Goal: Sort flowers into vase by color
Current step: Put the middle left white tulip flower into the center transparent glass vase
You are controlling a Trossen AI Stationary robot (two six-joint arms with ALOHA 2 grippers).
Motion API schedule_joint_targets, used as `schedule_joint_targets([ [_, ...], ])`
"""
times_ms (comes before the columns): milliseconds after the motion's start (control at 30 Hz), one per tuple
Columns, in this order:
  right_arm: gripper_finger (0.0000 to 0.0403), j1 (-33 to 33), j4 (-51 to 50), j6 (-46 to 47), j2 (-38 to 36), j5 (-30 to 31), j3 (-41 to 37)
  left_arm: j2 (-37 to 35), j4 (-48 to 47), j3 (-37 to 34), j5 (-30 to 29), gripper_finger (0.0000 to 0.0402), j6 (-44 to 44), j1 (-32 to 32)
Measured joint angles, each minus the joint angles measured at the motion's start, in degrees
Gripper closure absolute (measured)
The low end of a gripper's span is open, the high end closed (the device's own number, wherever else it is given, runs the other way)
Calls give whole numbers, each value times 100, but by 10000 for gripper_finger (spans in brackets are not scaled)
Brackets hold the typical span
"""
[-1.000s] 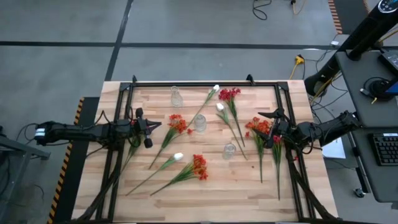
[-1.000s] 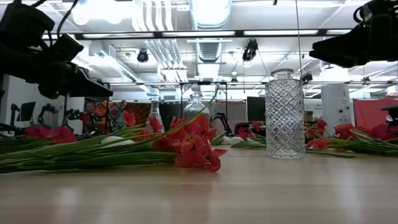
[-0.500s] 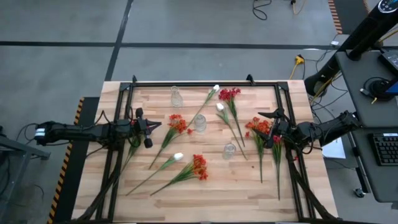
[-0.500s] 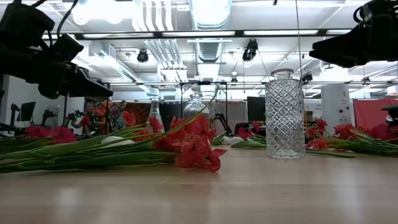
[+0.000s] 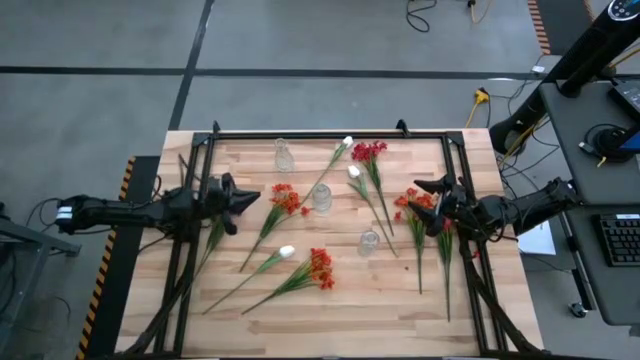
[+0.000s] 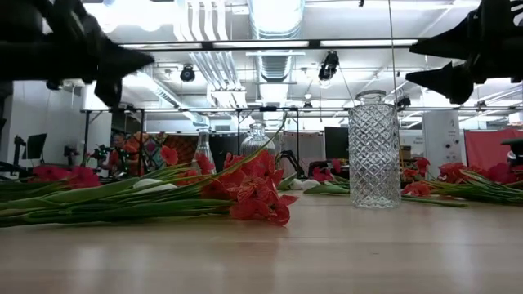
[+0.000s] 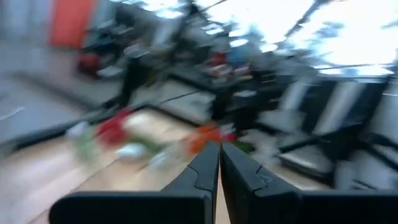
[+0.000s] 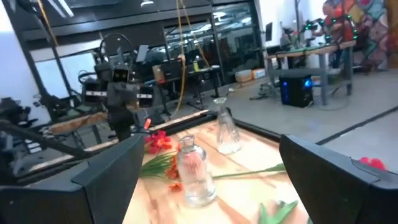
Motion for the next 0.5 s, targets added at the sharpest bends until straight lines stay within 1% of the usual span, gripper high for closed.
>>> schedule_joint_targets([
  [67,37,0,194,22,137,-12,1,97,474,0,176,402,257,0],
  [133,37,2,460,115,348,-91,1,227,747,65,180,402,436,0],
  [200,37,2,818,120,609,-216,1,375,741,244,246,402,526,0],
  [367,37,2,1676,18,1231,-209,1,796,650,774,338,402,597,0],
  [433,37,2,1834,141,1394,-207,4,941,678,1042,338,402,587,0],
  [500,37,2,1792,301,1505,-205,34,1099,655,1333,376,402,267,0],
])
